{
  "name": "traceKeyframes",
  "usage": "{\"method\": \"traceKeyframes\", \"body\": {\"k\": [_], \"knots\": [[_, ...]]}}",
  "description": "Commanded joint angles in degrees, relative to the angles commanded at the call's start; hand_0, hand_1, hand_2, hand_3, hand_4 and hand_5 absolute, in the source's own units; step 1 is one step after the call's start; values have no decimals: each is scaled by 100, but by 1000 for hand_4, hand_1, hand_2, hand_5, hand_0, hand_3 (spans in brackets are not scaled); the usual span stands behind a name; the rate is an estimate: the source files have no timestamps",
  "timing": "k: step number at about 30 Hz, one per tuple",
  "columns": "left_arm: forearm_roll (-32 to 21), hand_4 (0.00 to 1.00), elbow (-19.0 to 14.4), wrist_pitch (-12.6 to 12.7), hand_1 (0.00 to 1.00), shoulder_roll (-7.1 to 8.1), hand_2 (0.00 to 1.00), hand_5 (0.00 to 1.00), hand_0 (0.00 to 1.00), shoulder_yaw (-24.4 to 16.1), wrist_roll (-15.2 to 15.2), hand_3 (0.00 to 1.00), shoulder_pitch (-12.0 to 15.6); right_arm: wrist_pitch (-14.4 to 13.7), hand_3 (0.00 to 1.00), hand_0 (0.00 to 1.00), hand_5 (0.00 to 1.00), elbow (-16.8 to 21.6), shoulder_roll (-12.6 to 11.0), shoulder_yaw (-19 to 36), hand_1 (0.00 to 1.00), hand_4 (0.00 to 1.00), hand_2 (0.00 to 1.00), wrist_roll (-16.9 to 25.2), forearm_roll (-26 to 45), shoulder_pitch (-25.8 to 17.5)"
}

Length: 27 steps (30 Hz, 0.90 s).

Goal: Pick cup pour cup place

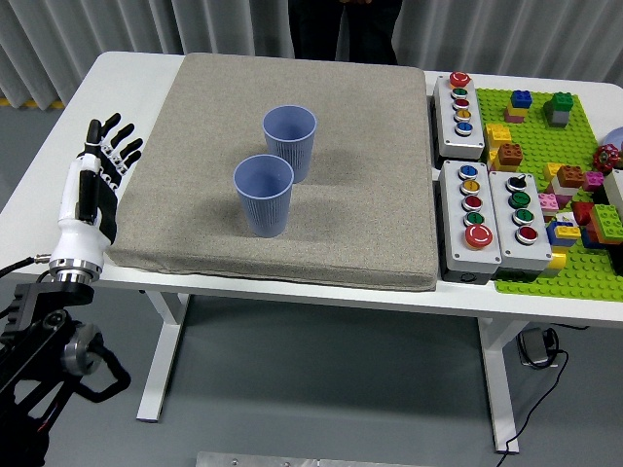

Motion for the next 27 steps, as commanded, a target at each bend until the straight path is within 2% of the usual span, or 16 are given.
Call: {"method": "traceKeyframes", "body": {"k": [2,3,8,9,13,14,15,19,24,27], "knots": [[165,891,-101,88,825,41,883,973,828,67,11,911,105,0,587,694,286,0,0,4,628,2,596,1,-1,-2],[344,909,-189,224,825,78,904,828,829,165,4,932,202,7,587,694,287,0,-2,17,628,2,596,0,-26,-3],[1096,909,-316,739,825,174,904,828,829,533,-16,932,396,24,587,694,287,1,-7,47,628,2,596,-8,-89,1],[1282,937,-304,869,858,175,971,631,846,634,18,998,421,25,587,694,293,0,-10,45,628,2,595,-7,-84,6],[2060,937,-161,1284,858,112,971,631,846,931,216,998,439,31,587,694,293,1,-12,43,628,2,595,-13,-95,21],[2218,937,-130,1339,858,95,971,631,846,972,252,998,433,31,587,694,293,1,-12,41,628,2,595,-15,-94,22],[2364,943,-74,1388,890,61,998,538,883,1023,317,998,418,32,587,694,294,1,-12,37,629,2,595,-16,-97,27],[2779,943,155,1527,890,-82,998,538,883,1253,492,998,311,32,587,694,294,2,-12,12,629,2,595,-19,-79,34],[2939,944,401,1587,900,-214,998,509,894,1455,633,998,179,30,587,694,300,0,-14,-6,628,2,595,-16,-63,45],[3083,946,681,1623,913,-336,998,499,910,1710,820,998,-19,30,587,694,294,-4,-15,-23,628,2,592,-7,-40,49]]}}
